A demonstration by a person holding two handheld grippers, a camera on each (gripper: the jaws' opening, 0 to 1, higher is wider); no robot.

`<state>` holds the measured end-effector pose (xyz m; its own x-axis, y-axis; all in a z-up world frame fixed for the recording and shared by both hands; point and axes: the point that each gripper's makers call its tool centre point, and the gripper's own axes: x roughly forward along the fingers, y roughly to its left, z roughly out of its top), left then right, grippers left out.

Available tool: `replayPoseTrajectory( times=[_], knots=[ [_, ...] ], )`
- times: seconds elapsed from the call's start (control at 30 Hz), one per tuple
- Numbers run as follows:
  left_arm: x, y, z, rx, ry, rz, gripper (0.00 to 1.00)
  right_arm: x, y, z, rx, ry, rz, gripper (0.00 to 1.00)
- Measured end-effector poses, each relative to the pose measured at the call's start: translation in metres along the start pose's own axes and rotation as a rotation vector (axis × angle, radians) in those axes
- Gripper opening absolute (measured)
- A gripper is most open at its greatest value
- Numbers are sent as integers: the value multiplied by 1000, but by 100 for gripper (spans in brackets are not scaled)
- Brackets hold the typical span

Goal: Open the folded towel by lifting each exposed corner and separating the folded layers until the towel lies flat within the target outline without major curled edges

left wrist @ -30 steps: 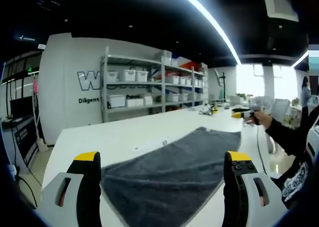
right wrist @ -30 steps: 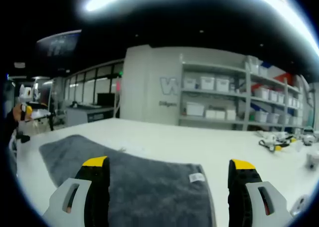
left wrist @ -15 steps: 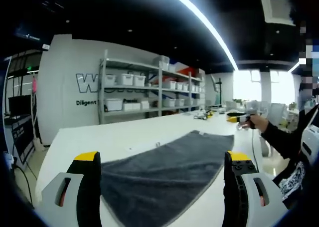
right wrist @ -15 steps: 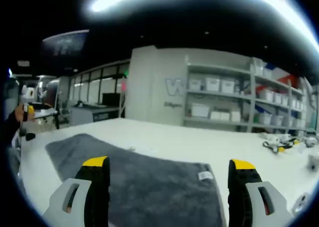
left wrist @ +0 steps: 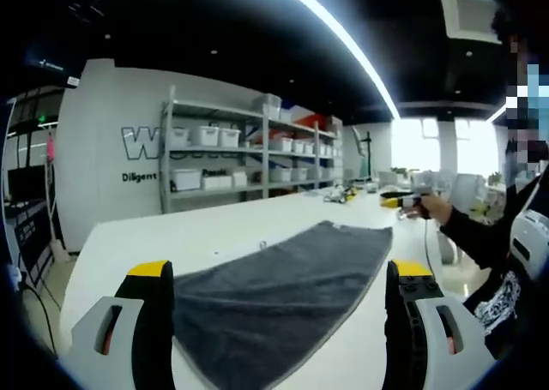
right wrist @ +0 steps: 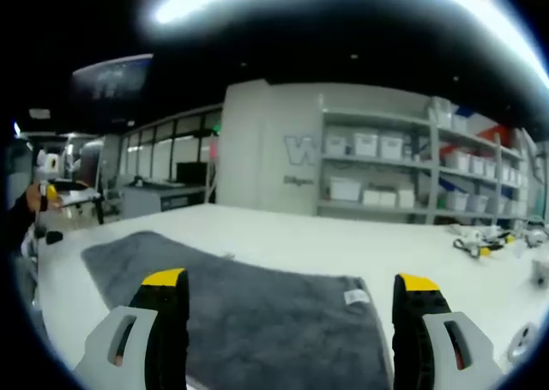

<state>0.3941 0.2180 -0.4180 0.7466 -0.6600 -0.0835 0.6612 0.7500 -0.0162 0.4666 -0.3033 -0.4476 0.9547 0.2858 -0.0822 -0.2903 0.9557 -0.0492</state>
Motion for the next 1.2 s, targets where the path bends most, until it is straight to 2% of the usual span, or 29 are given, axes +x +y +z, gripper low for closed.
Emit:
replayPoseTrajectory(
  times=[0.37,0.53,0.67,0.83,0.9,0.97,1.07,1.13,1.2],
  knots=[
    [-5,-7,1,21,10,-7,100,-6,5,-1,11,-13,6,100],
    [-12,3,5,59,1,-27,100,-4,5,-5,21,-11,6,100],
    [-19,27,2,67,31,-1,100,-3,8,-9,27,-6,9,100],
    [-32,71,17,67,-15,77,100,1,9,-12,34,0,11,100],
    [-36,89,17,73,-5,91,100,2,9,-13,33,4,11,100],
    [-41,101,19,89,-9,95,100,4,11,-13,29,10,13,100],
    [-47,123,15,93,28,94,100,5,9,-13,27,15,9,100],
    [-52,123,11,49,40,28,100,4,11,-13,25,17,8,100],
    [-57,133,11,31,33,31,100,5,13,-13,23,18,6,100]
  ],
)
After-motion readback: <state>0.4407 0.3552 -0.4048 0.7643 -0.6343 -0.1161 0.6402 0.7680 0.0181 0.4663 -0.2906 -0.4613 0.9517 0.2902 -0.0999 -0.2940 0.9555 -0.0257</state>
